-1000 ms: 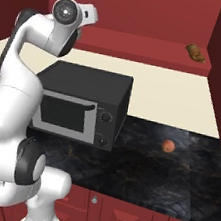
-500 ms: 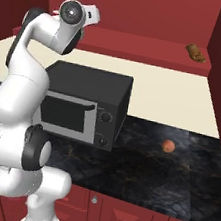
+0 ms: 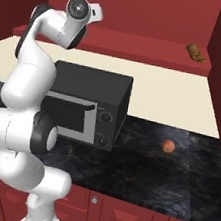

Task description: Pick the cans from the counter and place them in their designated side in the cabinet.

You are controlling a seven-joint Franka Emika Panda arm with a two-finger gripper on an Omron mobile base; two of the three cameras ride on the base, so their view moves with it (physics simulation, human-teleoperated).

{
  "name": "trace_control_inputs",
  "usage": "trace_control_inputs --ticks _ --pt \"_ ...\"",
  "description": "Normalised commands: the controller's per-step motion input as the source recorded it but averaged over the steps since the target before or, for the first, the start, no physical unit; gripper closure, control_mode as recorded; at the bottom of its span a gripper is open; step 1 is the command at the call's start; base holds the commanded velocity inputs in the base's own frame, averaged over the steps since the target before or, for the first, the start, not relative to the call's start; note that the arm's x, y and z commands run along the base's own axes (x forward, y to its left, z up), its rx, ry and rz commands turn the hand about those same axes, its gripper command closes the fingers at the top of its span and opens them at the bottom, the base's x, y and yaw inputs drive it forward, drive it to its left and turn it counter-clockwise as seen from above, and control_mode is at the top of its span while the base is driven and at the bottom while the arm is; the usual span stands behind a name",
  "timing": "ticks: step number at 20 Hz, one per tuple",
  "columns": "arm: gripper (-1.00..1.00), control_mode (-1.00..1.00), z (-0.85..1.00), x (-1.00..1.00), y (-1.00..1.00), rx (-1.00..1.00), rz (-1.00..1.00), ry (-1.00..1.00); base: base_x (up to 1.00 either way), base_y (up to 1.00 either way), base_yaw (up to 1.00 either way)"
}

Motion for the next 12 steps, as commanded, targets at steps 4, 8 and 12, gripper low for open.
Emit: trace_control_inputs --ticks 4,8,12 --pt "1.0 -1.0 -0.11 0.33 0.0 -0.02 0.01 0.04 0.0 0.0 0.0" --pt "1.0 -1.0 -0.26 0.23 0.0 -0.03 0.01 0.04 0.0 0.0 0.0" --pt "1.0 -1.0 -0.35 0.18 0.03 -0.03 0.01 0.04 0.0 0.0 0.0"
